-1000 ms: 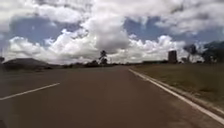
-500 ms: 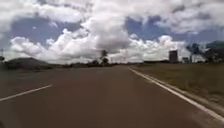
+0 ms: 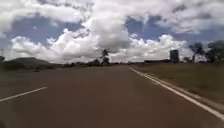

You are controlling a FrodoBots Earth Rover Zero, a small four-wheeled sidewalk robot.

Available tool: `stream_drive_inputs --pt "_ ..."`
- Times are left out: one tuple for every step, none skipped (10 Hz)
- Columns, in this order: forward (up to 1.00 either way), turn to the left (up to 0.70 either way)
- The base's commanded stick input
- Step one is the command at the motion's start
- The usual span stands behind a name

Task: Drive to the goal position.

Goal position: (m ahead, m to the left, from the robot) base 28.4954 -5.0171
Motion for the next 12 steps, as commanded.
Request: stream_drive_inputs --pt "1.0 0.0" --pt "1.0 0.0" --pt "1.0 0.0" --pt "1.0 0.0" --pt "1.0 0.0" --pt "1.0 0.0" --pt "1.0 0.0" --pt "1.0 0.0" --pt "1.0 -0.03" --pt "1.0 -0.18" --pt "1.0 -0.32" --pt "1.0 -0.32"
